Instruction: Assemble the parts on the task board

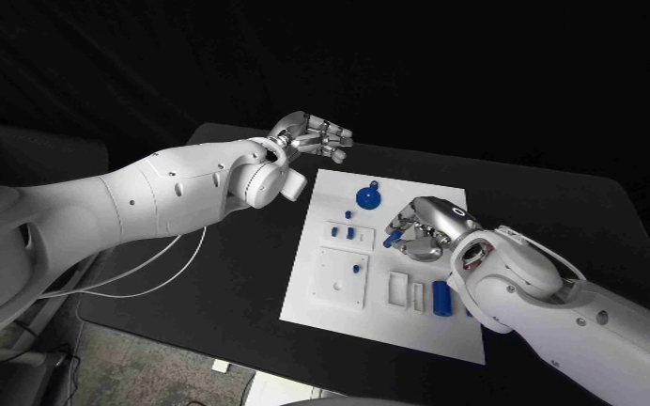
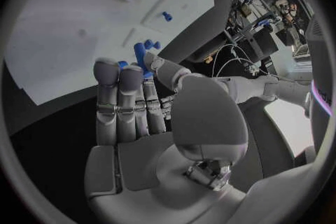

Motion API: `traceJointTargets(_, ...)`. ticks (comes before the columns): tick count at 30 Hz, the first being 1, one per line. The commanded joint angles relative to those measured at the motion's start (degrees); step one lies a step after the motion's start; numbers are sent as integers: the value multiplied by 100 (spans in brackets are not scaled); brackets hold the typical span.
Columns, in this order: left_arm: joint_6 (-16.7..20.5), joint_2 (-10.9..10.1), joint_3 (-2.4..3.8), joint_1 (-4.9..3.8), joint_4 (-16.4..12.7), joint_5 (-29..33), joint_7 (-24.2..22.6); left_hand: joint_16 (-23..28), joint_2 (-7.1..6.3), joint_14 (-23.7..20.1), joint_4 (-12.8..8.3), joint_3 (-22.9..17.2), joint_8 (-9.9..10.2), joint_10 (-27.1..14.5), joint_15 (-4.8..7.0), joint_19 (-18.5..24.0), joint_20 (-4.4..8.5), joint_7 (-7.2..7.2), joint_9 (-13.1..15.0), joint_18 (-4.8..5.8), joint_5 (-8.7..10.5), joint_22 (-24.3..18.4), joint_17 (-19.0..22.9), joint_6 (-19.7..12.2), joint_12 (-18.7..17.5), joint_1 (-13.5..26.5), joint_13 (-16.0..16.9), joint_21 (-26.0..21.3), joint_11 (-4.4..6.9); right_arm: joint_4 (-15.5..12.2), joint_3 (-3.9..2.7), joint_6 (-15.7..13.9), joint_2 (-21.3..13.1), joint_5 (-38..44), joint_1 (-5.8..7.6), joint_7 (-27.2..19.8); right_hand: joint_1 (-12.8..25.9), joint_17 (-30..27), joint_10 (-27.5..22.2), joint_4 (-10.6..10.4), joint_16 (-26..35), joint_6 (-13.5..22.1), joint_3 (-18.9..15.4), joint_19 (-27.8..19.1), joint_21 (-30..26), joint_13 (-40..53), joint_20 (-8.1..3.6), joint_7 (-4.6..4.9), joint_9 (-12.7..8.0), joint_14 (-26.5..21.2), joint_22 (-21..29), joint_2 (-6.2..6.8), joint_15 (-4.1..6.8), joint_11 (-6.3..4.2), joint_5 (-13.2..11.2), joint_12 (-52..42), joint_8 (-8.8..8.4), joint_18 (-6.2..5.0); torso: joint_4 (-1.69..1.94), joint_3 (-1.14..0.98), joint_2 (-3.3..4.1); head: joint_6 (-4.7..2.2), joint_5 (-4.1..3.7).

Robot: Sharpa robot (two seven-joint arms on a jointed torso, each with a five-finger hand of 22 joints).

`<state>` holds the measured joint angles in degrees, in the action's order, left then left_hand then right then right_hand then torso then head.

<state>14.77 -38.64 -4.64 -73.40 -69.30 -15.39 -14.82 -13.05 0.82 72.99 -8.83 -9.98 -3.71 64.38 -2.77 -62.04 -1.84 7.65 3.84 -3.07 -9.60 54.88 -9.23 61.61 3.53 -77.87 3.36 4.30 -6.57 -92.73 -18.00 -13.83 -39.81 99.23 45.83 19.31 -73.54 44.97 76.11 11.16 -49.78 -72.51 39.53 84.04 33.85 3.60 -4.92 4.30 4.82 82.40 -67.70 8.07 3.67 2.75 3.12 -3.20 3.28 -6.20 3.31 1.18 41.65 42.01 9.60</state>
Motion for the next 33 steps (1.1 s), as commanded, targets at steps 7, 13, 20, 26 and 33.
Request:
traceJointTargets(7, -93, 51, 4, -5, 7, 48, -49, 36, -27, -9, 5, -22, 7, -29, -29, 48, 1, 8, -3, -119, -15, 6, 5, -15, -1, 12, 1, 6, -10, -27, 374, -28, 312, 345, -5, -313, 8, 14, 293, 29, 45, -36, -30, 238, -47, 11, -31, 9, -3, -3, -6, -79, 29, -168, 33, -29, 41, -101, 8, 3, 3, 45, 114)
traceJointTargets(13, -106, 70, 4, -3, 12, 53, -54, 36, -27, -9, 5, -22, 7, -29, -29, 48, 1, 8, -3, -119, -15, 6, 5, -15, -1, 12, 1, 6, -10, 5, 590, -57, 513, 651, -6, -327, 8, 30, 311, 43, 41, -51, -17, 246, -26, 12, -30, 4, -2, 2, -35, -74, 29, -173, 37, -31, 41, -106, 6, -2, 4, 75, 149)
traceJointTargets(20, -114, 80, 4, -2, 16, 55, -55, 31, -33, -11, 26, -34, 5, -33, -30, 37, -2, 10, -2, -122, -9, 15, 0, -20, 0, 15, 1, -18, -10, 34, 765, -89, 639, 853, -7, -316, 14, 44, 317, 54, 36, -58, -5, 249, -3, 12, -30, 2, -4, 2, -64, -69, 30, -173, 43, -30, 40, -108, 2, -5, 3, 102, 172)
traceJointTargets(26, -122, 89, 4, -1, 18, 55, -56, 31, -33, -11, 26, -34, 5, -33, -30, 37, -2, 10, -2, -122, -9, 15, 0, -20, 0, 15, 1, -18, -10, 38, 846, -111, 712, 969, -7, -297, 14, 44, 317, 54, 36, -58, -5, 249, -3, 12, -30, 2, -4, 2, -64, -69, 30, -173, 43, -30, 40, -108, 0, -9, 4, 120, 188)
traceJointTargets(33, -128, 103, 4, 1, 24, 55, -55, 31, -33, -11, 26, -34, 5, -33, -30, 37, -2, 10, -2, -122, -9, 15, 0, -20, 0, 15, 1, -18, -10, 100, 909, -31, 781, 1014, -8, -250, 20, 60, 322, 63, 32, -65, 6, 250, 15, 11, -29, -1, -5, 4, -97, -65, 30, -175, 44, -29, 40, -106, 2, -6, 4, 133, 189)
